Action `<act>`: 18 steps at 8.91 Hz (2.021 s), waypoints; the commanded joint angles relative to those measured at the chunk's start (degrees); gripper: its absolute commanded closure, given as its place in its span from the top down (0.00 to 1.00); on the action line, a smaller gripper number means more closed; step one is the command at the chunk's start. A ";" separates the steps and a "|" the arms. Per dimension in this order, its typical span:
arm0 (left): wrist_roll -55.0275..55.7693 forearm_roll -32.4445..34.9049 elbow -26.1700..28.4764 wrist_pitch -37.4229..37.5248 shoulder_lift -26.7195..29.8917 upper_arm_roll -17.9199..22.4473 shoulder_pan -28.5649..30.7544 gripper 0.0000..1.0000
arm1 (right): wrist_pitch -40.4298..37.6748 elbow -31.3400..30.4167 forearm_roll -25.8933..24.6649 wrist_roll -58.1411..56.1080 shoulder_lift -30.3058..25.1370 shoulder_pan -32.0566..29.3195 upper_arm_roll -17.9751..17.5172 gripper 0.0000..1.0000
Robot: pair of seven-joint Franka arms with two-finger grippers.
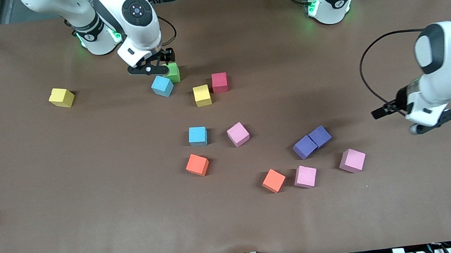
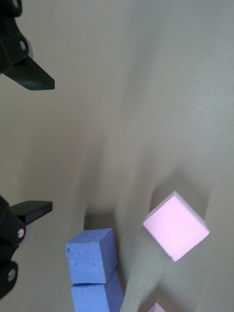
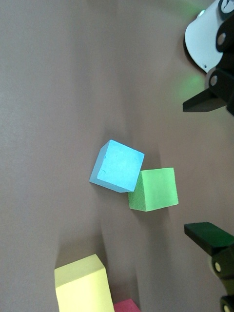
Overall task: Form number 2 with 11 blocks
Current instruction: 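Lower and close the right gripper on the green cube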
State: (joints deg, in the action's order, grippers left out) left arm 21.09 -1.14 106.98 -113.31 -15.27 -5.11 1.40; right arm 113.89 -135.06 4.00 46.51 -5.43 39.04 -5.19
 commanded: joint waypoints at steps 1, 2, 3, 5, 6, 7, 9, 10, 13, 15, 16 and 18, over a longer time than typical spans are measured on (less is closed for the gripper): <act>4.55 1.14 -0.54 -1.03 -1.25 0.19 -3.85 1.00 | 7.81 -7.13 1.98 0.34 -2.04 -0.19 -2.09 1.00; 6.92 1.06 -0.63 -2.08 -1.86 0.19 -5.69 1.00 | 8.45 -7.32 1.98 0.42 -1.52 -0.19 -2.28 1.00; 9.56 1.06 -0.81 -4.53 -3.00 0.19 -7.28 1.00 | 9.93 -8.28 2.06 0.42 -1.25 -0.19 -2.29 1.00; 15.80 1.14 -1.07 -8.32 -5.29 0.27 -11.40 1.00 | 14.23 -10.31 3.81 0.42 -0.03 -0.02 -2.90 1.00; 17.13 1.23 -1.16 -9.38 -5.90 0.27 -12.38 1.00 | 16.17 -10.31 3.91 2.08 2.07 -0.02 -3.07 1.00; 18.19 1.23 -1.16 -11.39 -6.87 0.27 -13.35 1.00 | 18.45 -10.40 3.91 6.10 3.66 0.25 -5.08 1.00; 19.86 1.23 -1.33 -13.51 -8.28 0.36 -14.41 1.00 | 23.36 -11.97 3.91 6.40 4.98 0.07 -6.85 1.00; 20.82 1.23 -1.25 -13.52 -8.46 0.36 -14.41 1.00 | 26.61 -13.37 3.91 6.31 5.86 0.16 -6.94 1.00; 22.24 1.32 -1.07 -13.43 -8.64 0.36 -14.41 1.00 | 27.70 -13.74 3.91 3.77 7.09 -0.71 -6.86 1.00; 25.48 1.58 -0.28 -13.08 -8.64 0.27 -17.47 1.00 | 31.28 -15.13 3.91 3.76 8.15 -0.63 -6.94 1.00; 28.02 1.58 -0.19 -13.08 -8.64 0.27 -19.84 1.00 | 34.96 -16.62 3.91 3.76 9.29 -0.28 -6.94 1.00; 33.72 1.58 0.68 -12.99 -8.72 0.27 -25.72 1.00 | 35.96 -16.90 3.91 3.68 10.00 -0.10 -6.94 1.00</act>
State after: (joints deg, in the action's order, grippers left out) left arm 50.61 -1.14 106.97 -126.47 -24.23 -5.26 -20.78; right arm 148.58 -151.06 6.53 51.26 4.70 38.91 -11.85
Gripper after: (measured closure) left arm 0.000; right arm 0.000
